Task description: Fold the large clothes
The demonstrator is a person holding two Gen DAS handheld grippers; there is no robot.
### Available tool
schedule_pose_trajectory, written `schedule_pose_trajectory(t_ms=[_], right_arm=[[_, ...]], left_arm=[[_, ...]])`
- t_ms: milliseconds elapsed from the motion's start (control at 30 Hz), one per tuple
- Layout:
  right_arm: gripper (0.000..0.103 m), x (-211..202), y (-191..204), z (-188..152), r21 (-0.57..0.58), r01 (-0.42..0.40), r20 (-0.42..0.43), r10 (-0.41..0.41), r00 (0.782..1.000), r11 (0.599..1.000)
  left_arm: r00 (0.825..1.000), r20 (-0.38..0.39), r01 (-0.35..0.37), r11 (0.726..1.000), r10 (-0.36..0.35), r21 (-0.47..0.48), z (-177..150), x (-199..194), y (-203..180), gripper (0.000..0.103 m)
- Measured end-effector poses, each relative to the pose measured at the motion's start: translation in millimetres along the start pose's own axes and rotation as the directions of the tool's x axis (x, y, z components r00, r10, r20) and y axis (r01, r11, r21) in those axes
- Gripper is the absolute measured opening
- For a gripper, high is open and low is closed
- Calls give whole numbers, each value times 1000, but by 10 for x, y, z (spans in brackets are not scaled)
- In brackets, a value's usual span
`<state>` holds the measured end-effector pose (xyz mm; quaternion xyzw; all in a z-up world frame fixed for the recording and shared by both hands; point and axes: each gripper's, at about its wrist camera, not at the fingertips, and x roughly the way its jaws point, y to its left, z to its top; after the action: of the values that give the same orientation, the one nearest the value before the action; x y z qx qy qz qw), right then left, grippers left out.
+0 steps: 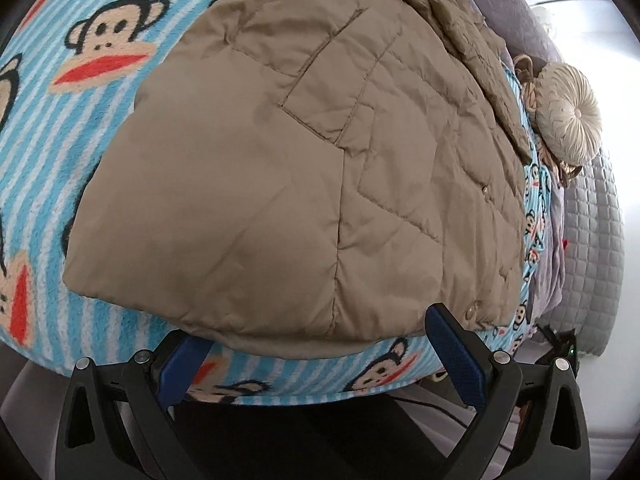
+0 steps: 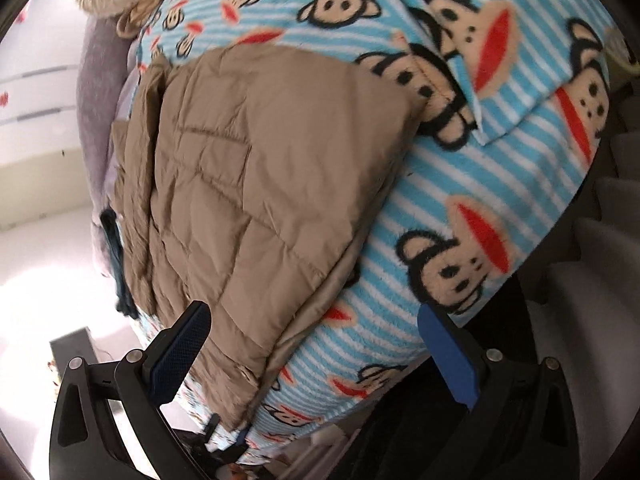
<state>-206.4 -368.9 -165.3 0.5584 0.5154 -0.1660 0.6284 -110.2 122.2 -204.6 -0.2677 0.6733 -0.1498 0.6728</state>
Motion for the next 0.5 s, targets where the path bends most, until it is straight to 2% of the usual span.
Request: schedule_pose_trajectory(t_ms=[200,367,500], right_arm=[[103,180,-63,212,51,-76,-17,77,997,996],[103,510,-105,419,105,-80,-73,88,993,991],[99,579,-105,494,138,-86,-101,100,990,987]], left_arm=[[999,35,28,997,-25,-72,-24,-55,82,102],[998,58,35,990,-28,-133,-43,-24,141,102],[997,74,49,981,-35,-190,-14,52,176,102]])
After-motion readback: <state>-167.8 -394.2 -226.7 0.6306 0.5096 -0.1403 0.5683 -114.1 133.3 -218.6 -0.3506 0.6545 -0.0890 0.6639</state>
